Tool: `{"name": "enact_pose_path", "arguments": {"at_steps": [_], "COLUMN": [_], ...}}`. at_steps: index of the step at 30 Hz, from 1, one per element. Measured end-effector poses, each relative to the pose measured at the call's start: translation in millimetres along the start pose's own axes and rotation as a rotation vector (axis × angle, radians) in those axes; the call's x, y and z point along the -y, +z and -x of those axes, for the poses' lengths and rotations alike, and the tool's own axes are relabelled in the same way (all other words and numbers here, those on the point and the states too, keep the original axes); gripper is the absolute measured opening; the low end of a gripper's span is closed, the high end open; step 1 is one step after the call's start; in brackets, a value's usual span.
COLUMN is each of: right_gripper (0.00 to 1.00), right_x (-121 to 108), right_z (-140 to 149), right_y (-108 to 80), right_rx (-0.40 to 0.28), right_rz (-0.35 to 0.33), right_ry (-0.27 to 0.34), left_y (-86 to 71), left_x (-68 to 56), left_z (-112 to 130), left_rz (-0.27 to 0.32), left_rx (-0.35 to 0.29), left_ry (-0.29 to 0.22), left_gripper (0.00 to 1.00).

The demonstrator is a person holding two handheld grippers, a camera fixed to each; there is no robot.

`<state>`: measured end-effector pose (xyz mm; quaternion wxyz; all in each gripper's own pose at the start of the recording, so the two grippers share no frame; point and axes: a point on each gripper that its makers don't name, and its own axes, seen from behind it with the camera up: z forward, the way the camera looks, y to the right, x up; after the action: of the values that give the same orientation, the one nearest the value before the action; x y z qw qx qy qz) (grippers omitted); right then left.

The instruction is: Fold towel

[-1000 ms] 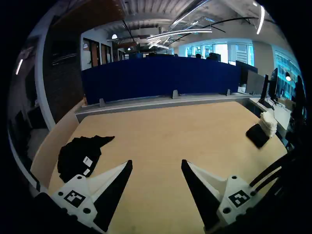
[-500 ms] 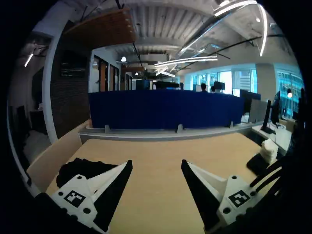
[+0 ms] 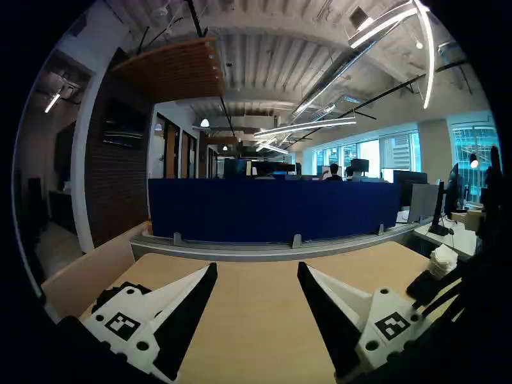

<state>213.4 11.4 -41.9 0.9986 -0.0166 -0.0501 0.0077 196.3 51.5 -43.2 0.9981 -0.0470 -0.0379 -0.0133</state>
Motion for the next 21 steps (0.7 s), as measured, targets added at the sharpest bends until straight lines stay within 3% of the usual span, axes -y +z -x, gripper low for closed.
{"name": "enact_pose_path", "arguments": {"at_steps": [8,14,21], "right_gripper": [1.00,1.00,1.00], "right_x": [22,28,38], "right_z": [3,12,18], "right_y": [6.4,11.7,19.0], "right_rx": [0.007,0.030,0.040], "right_rz": [-0.018,-0.010,-0.017], "right_ry": [0.020,-0.005,-0.014], "left_y": [7.4,17.1,22.3], "left_x": [11.8,25.9,29.1], "left_z": [15,39,67], "left_rz": [-0.037,-0.080,-0.090], "left_rx": [-0.010,-0.019,-0.028], "left_ry": [0.019,0.070,0.090], "left_gripper": [0.93,0.93,0.93]}}
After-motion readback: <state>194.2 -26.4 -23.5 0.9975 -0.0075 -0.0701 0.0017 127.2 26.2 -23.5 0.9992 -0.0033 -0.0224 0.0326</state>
